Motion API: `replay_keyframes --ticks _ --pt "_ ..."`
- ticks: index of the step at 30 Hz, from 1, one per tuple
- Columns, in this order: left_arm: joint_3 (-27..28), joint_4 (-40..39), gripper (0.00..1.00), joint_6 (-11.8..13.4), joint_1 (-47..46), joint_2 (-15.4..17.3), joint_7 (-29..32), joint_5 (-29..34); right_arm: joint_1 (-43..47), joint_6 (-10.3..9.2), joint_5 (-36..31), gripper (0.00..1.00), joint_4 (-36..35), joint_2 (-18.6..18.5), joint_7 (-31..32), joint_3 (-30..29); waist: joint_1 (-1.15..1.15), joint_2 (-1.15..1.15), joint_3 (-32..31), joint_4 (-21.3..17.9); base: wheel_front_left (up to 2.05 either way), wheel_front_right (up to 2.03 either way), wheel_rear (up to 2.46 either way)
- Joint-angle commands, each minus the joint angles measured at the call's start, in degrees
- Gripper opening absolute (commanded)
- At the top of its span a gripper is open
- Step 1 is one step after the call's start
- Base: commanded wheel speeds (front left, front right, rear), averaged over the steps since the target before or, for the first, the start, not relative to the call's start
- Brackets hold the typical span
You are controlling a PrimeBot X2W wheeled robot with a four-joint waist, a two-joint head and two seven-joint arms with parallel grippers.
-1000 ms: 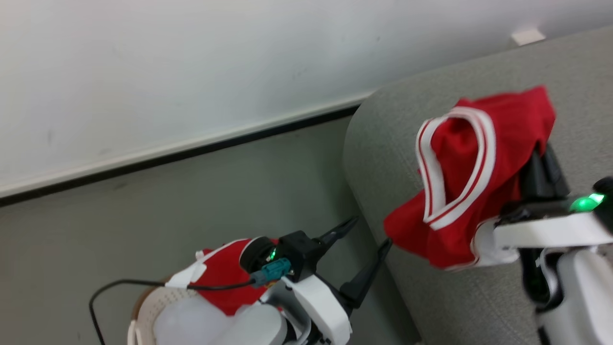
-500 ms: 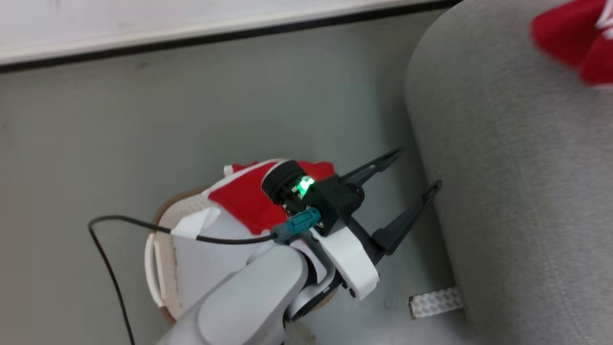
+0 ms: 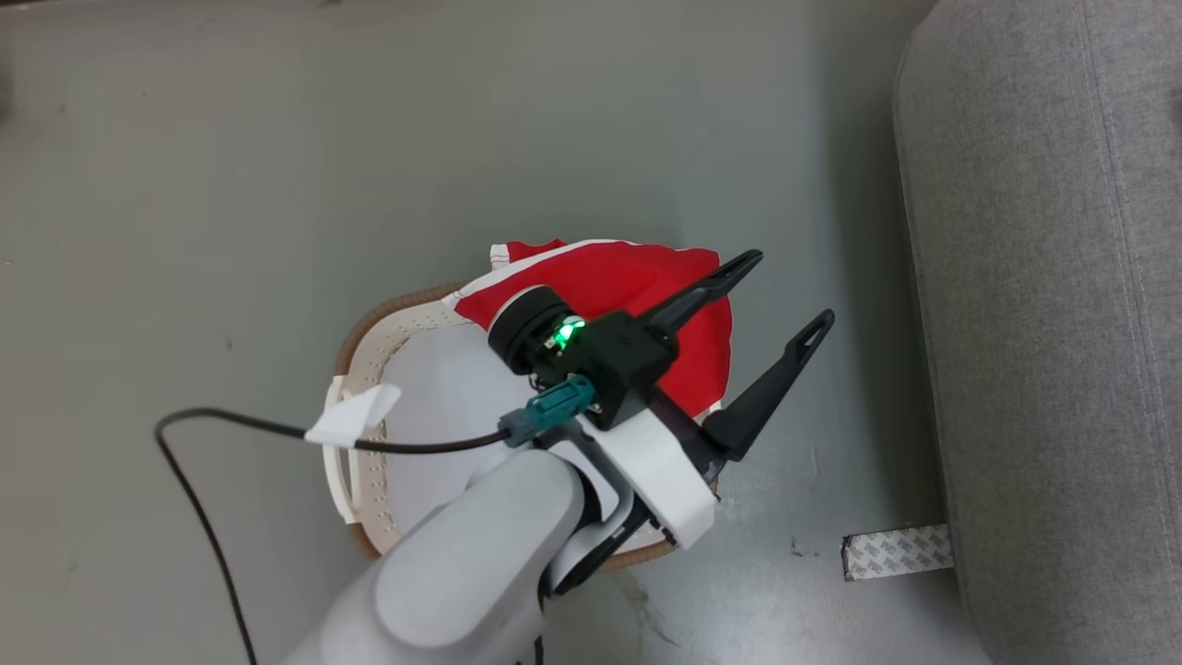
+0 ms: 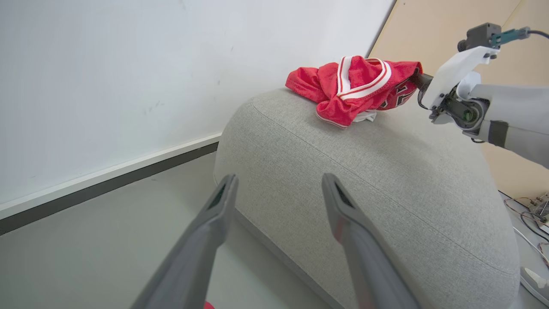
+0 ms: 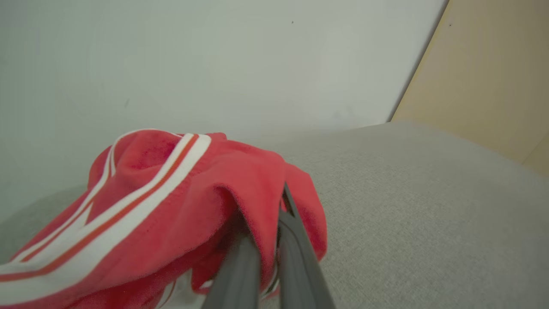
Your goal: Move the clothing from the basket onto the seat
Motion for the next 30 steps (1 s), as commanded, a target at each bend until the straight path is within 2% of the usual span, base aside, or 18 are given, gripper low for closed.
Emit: replay_keyframes --ticks 1,2,3,8,14,22,30 --pt "0.44 0.37 1.00 0.39 1.14 0.61 -0.59 -1.15 1.83 -0.13 -2.49 0.36 1.08 1.50 -0.85 -3.85 -0.02 0.00 -0.36 -0.02 0.00 0.00 0.00" --pt "0.62 0.50 1.00 0.53 1.36 1.01 -0.79 -1.20 2.55 -0.13 -3.68 0.84 1.51 2.57 -1.02 -5.08 -0.02 0.00 -0.54 -0.09 0.00 0.00 0.00" --pt "0.75 0.70 1.00 0.66 1.69 1.35 -0.84 -1.24 3.31 -0.13 -4.70 1.00 1.67 3.44 -1.30 -6.24 -0.02 0.00 -0.88 -0.19 0.00 0.00 0.00" --pt "0.76 1.42 1.00 1.31 2.80 2.54 -1.99 -0.21 6.16 -0.13 -5.69 1.00 -0.41 6.23 -1.62 -8.53 -0.02 0.00 -2.75 -0.43 0.00 0.00 0.00" --pt "2.70 2.92 1.00 2.88 6.10 3.86 -4.56 -1.36 14.86 -0.13 -3.47 1.00 -12.75 10.69 -1.63 -4.71 -0.02 0.00 -7.39 -0.79 0.00 0.00 0.00" --pt "8.18 4.16 1.00 5.62 14.24 5.19 -6.04 -2.82 29.62 -0.12 1.44 1.00 -28.83 14.54 -1.55 6.87 -0.02 0.00 -17.12 0.15 0.00 0.00 0.00" --pt "18.07 0.85 1.00 6.79 25.04 4.74 -6.00 -0.86 41.80 -0.13 5.85 1.00 -35.00 15.33 -1.53 21.56 -0.02 0.00 -25.25 2.80 0.00 0.00 0.00"
